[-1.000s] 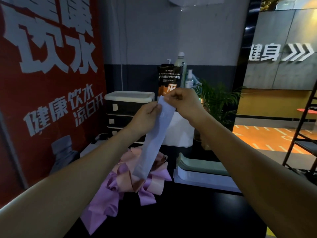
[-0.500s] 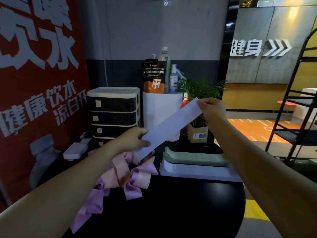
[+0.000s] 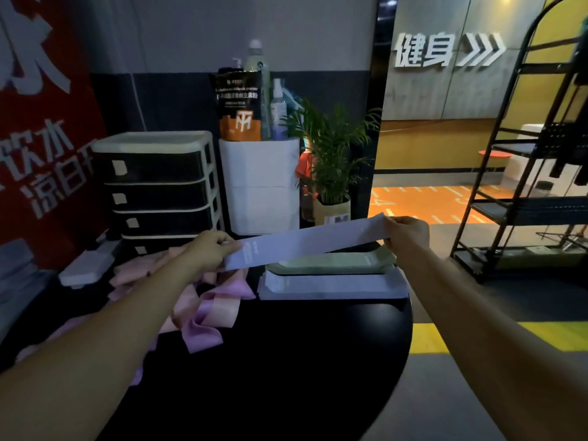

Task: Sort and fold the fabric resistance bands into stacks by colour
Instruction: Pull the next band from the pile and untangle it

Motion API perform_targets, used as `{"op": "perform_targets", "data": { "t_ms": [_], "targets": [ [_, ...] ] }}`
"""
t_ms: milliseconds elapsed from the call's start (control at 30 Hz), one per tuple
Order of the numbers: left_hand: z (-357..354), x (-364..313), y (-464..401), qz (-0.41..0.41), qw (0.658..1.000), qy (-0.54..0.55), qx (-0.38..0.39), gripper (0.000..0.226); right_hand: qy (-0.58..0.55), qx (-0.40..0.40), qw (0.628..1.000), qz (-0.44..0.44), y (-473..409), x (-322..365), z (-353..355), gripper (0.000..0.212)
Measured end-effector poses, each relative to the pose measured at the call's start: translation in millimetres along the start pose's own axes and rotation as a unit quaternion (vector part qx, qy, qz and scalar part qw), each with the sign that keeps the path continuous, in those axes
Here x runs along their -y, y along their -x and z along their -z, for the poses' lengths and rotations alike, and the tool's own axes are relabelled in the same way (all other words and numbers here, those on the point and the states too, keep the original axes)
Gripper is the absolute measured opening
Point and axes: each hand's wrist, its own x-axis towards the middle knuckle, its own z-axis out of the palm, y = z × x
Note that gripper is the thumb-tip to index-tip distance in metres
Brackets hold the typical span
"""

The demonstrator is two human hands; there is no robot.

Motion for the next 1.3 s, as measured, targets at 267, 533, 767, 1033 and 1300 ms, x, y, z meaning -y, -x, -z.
{"op": "perform_targets", "data": {
  "t_ms": [267,533,767,1033,1300],
  "targets": [
    [-55.0,5.8,-20.3,-0.076,0.989,-0.041,-0.120,0.021,0.107,0.009,0.994,-0.017,-18.6,-54.9,31.6,0.024],
    [-83.0,26.3,-35.0,-0.088,0.982,-0.131,-0.104,0.023,0.229,0.019,0.973,0.020,-28.9,-89.0,40.9,0.015],
    [-95.8,40.3,-38.5,-0.094,0.981,-0.142,-0.092,0.024,0.281,0.011,0.958,0.047,-30.5,-106.0,35.4,0.015],
    [-96.5,45.7,-41.9,-0.100,0.984,-0.130,-0.070,0.025,0.322,0.002,0.945,0.058,-28.2,-105.6,34.0,0.017],
    [-75.8,64.9,-36.6,-0.147,0.976,-0.153,0.052,0.058,0.330,0.119,0.911,0.216,19.7,-87.3,-8.5,0.025]
  ]
}}
